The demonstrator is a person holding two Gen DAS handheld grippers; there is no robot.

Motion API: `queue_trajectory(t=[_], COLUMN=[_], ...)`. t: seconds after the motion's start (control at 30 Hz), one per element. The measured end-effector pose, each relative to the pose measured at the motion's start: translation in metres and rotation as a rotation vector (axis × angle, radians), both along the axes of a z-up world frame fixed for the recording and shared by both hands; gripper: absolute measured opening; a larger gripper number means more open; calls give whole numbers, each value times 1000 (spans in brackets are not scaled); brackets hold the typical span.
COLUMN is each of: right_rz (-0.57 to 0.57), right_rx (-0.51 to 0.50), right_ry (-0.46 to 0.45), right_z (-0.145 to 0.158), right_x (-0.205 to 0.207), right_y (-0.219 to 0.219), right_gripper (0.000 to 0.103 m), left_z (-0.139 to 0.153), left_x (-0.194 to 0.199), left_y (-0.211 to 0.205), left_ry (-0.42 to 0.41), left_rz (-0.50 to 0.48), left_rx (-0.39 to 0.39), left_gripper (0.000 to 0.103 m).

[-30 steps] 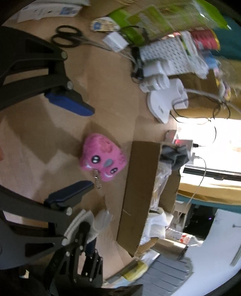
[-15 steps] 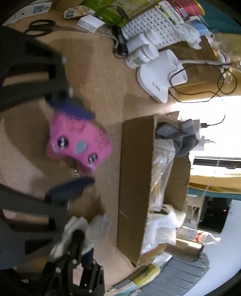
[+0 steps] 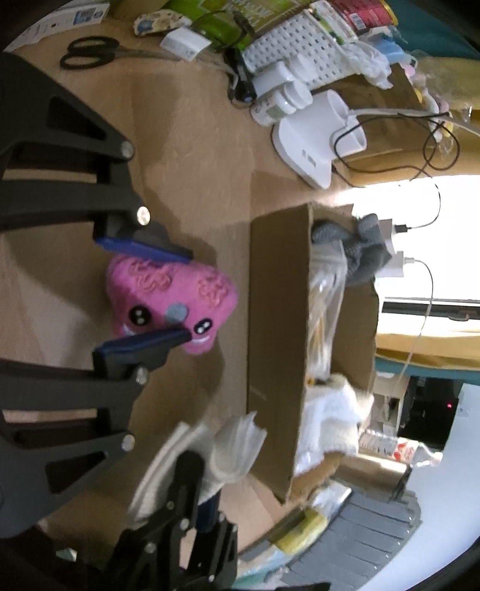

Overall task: Organize soft objects
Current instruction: 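Grasp the white cloth with the right gripper while the left grasps the pink plush, then carry the pink plush and white cloth over the cardboard box with both grippers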

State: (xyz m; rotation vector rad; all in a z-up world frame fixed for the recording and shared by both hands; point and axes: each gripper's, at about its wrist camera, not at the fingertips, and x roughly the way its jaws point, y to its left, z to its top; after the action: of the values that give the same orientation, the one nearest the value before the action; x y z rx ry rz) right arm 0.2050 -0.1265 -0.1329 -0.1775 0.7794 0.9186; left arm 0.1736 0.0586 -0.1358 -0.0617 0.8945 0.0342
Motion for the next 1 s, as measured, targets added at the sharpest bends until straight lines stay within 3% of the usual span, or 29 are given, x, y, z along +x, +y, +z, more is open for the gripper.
queue_trajectory(t=[0.5, 1.0], right_rz=[-50, -72], right_rx=[83, 136], right_ry=[-92, -165], right_z=[39, 68], right_x=[-1, 12], right_y=[-33, -50], right_gripper=[16, 16], left_z=[54, 92], left_x=[-14, -1], left_y=[-19, -38], left_ry=[-121, -192], left_rz=[-48, -74], left_rx=[-64, -23], left_gripper=[36, 36])
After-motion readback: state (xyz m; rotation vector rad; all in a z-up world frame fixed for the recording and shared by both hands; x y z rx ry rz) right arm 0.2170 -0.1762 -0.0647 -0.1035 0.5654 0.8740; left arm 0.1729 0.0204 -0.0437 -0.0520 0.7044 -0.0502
